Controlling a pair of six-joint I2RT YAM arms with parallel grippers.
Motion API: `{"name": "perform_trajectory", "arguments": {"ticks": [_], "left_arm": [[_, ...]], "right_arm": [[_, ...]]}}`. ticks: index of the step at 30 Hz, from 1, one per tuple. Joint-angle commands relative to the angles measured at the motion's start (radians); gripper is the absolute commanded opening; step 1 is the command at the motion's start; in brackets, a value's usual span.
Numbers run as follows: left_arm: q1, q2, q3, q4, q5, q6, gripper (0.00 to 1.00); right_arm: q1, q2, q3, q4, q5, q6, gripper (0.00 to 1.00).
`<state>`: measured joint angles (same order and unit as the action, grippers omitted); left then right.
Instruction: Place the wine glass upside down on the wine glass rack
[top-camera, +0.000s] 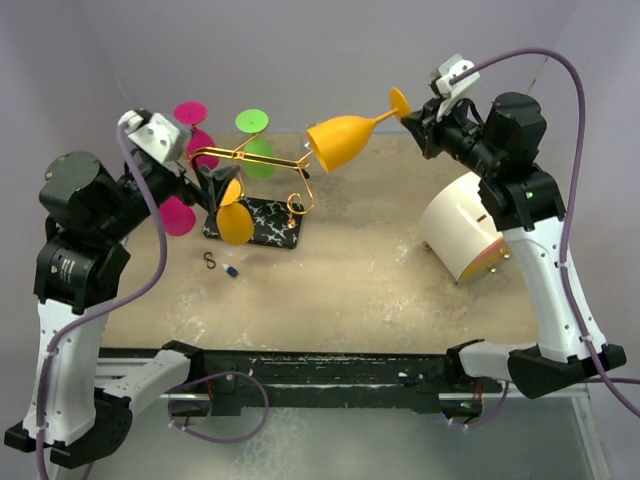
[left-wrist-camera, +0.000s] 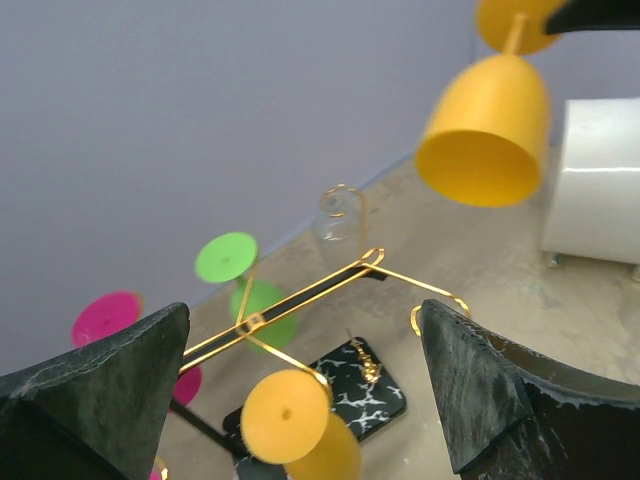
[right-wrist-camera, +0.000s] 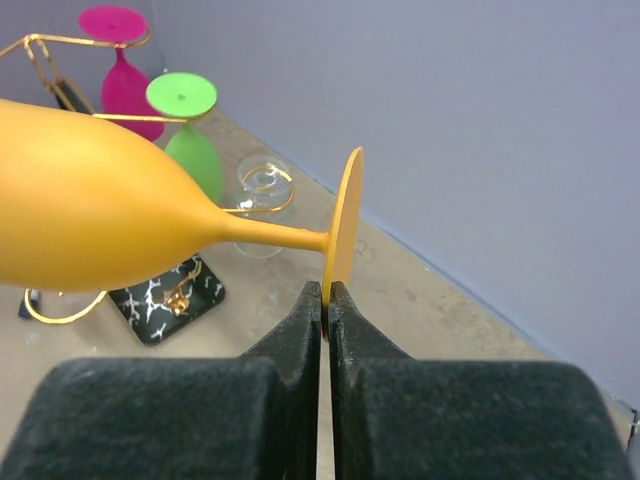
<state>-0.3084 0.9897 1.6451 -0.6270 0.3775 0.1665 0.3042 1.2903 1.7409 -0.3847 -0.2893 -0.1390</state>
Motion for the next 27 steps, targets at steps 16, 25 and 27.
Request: {"name": "perform_trajectory", "arguments": {"ticks": [16,25,27], "left_arm": [[0.155,-0.063,-0.124,0.086,-0.375,0.143,0.99],[0.221,-0.098,-0.156,0.082,-0.321,0.063,0.99],[0.234,-0.107,-0.152,0.076,-0.333,0.062,0.99]], "right_arm": [[0.397,-0.025,-0.033,-0.055,0.046,-0.403,0.0],[0.631,0.091,0.001,-0.079,0.247,-0.525,0.0],[0.67,0.118,0.001,-0.079,0.287,-0.546,0.0]]}}
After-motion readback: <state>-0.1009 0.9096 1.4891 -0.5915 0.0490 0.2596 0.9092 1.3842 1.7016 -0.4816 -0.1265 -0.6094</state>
